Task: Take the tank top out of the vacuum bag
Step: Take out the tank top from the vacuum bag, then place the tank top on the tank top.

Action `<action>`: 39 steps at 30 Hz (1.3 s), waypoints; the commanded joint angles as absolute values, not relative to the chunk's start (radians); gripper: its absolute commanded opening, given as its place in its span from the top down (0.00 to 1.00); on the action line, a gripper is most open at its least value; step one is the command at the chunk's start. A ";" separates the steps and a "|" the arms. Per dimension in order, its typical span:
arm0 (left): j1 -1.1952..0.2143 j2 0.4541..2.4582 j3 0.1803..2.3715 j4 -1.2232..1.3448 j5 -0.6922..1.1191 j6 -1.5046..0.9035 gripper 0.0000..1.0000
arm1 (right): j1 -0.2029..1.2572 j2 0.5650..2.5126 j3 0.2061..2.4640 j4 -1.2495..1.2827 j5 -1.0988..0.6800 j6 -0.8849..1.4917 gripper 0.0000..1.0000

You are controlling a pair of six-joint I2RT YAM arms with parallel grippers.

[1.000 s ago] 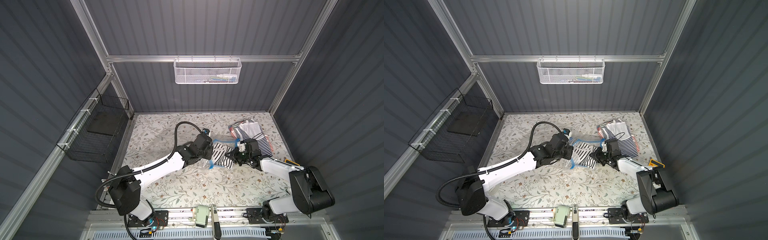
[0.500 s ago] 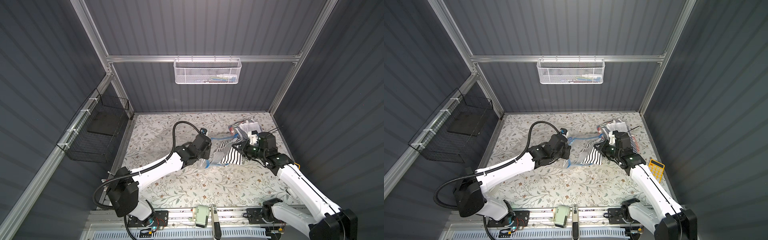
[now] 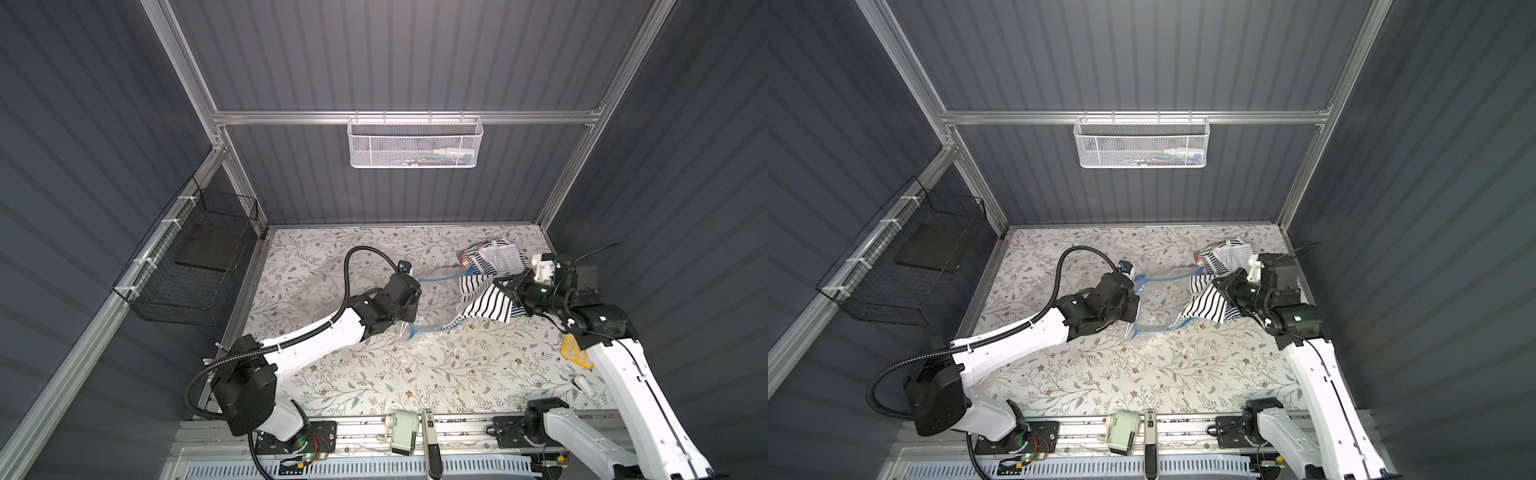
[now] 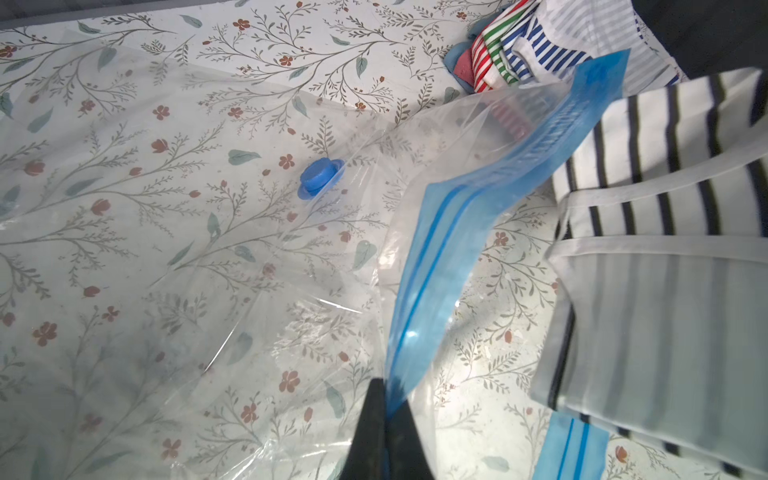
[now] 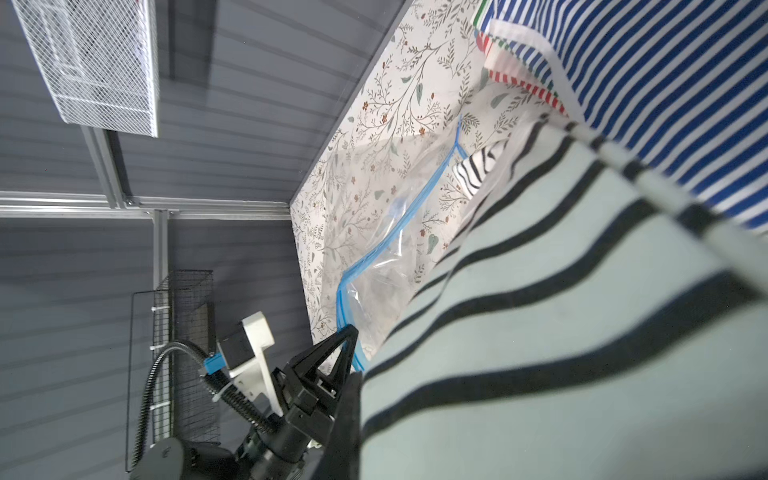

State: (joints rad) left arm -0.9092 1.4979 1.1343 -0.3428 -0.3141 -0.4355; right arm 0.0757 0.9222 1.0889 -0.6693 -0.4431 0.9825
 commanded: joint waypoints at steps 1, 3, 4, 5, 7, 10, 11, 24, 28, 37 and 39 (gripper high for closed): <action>-0.908 1.474 1.120 -0.337 -0.307 -0.446 1.00 | -0.002 0.908 1.158 -0.744 -0.513 0.951 1.00; -0.909 1.477 1.118 -0.345 -0.318 -0.446 1.00 | -0.040 0.911 1.202 -0.774 -0.512 0.928 1.00; -0.910 1.477 1.117 -0.349 -0.326 -0.448 1.00 | -0.058 0.914 1.220 -0.789 -0.511 0.919 1.00; -0.909 1.474 1.114 -0.352 -0.338 -0.449 1.00 | -0.075 0.920 1.235 -0.799 -0.512 0.909 1.00; -0.906 1.467 1.108 -0.358 -0.354 -0.453 1.00 | -0.111 0.930 1.251 -0.796 -0.528 0.902 1.00; -0.899 1.451 1.094 -0.362 -0.362 -0.457 1.00 | -0.147 0.958 1.272 -0.770 -0.559 0.900 1.00; -0.896 1.446 1.090 -0.366 -0.367 -0.459 1.00 | -0.157 0.967 1.281 -0.759 -0.564 0.898 1.00; -0.850 1.398 1.094 -0.446 -0.417 -0.445 1.00 | -0.194 1.060 1.295 -0.607 -0.542 0.846 1.00; -0.846 1.378 1.092 -0.440 -0.411 -0.422 1.00 | -0.193 1.093 1.278 -0.520 -0.515 0.840 1.00; -0.843 1.382 1.068 -0.415 -0.391 -0.423 1.00 | -0.193 1.146 1.226 -0.287 -0.459 0.893 1.00; -0.842 1.385 1.062 -0.411 -0.390 -0.425 1.00 | -0.192 1.154 1.201 -0.230 -0.438 0.905 1.00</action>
